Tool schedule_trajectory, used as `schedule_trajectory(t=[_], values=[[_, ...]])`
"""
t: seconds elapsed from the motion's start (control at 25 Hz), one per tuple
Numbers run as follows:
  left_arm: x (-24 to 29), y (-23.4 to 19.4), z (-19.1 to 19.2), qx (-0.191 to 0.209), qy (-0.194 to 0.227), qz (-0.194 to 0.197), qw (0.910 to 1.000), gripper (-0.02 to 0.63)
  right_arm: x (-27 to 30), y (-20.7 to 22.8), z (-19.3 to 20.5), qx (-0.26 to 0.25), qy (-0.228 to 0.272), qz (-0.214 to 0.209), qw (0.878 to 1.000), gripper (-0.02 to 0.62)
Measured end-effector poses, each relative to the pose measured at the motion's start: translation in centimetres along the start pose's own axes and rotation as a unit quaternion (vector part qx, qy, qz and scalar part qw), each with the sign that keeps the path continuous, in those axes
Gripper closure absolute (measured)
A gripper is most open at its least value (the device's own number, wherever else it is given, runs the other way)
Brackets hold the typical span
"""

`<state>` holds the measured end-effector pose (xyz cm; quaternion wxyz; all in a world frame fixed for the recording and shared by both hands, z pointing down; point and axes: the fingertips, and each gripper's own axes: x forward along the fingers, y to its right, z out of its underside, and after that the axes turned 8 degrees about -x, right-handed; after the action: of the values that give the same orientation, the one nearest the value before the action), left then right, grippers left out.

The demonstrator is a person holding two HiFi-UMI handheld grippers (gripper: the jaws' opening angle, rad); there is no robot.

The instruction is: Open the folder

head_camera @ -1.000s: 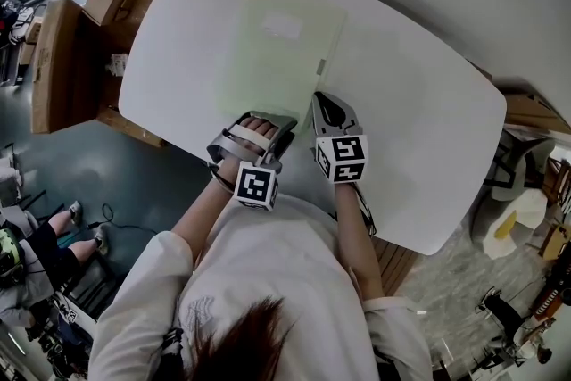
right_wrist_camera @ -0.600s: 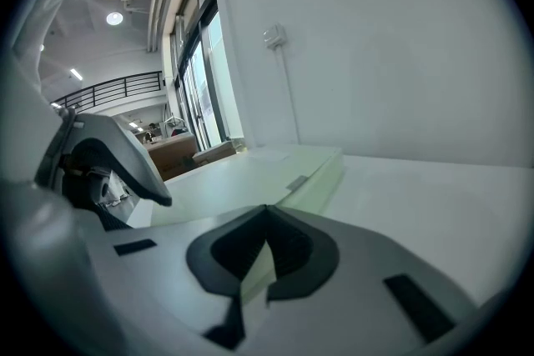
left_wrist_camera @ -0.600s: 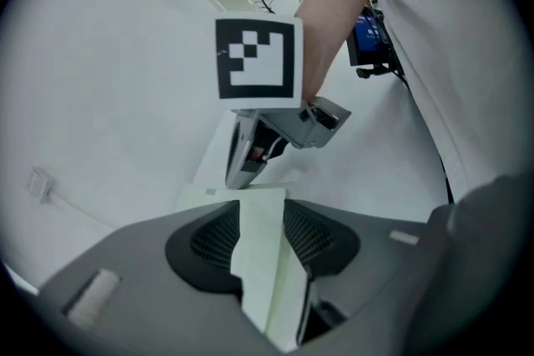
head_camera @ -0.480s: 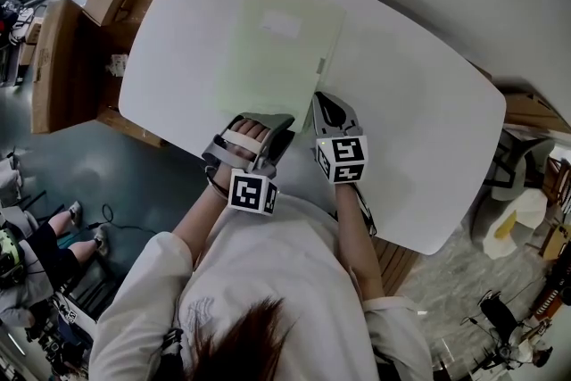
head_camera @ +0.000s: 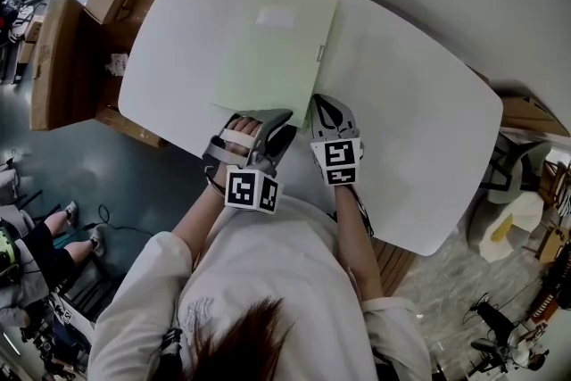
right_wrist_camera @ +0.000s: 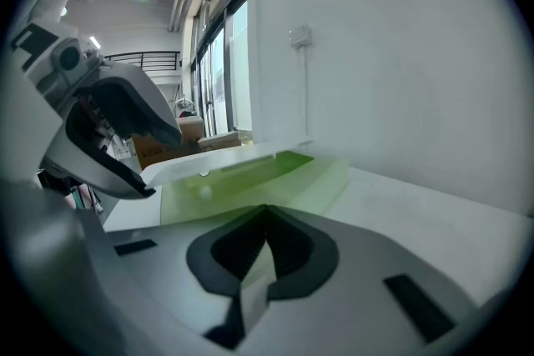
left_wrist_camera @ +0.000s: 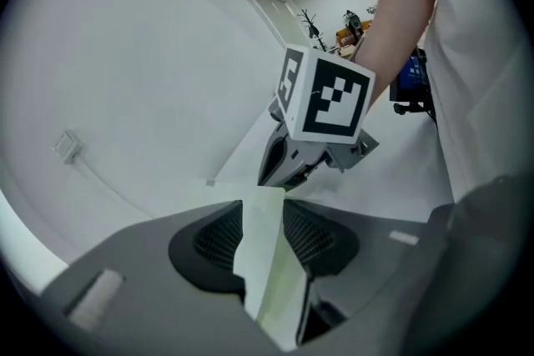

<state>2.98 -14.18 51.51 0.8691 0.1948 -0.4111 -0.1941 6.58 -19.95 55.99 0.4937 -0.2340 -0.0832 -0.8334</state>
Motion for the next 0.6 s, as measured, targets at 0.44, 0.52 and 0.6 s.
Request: schedule_trajectory(t=[0.44,0.52,0.6], values=[[-0.7,0.1,-0.1,0.007,0.006,-0.01,0.9999,0.448,0.0,-0.8,-0.3,0.01,0.008,0.001,1.0,0.589],[-0.9,-0.3,-0.2,0.007,0.01,-0.015,0.9998,0.448,0.1,-0.9,-0.3,0.007,0.008,0.003,1.0,0.589],[-1.1,-0.6,-0.4,0.006,0.012,-0.02,0.9997,0.448,0.1,-0.8,-0.4,0.007,0.004,0.006,1.0,0.589]])
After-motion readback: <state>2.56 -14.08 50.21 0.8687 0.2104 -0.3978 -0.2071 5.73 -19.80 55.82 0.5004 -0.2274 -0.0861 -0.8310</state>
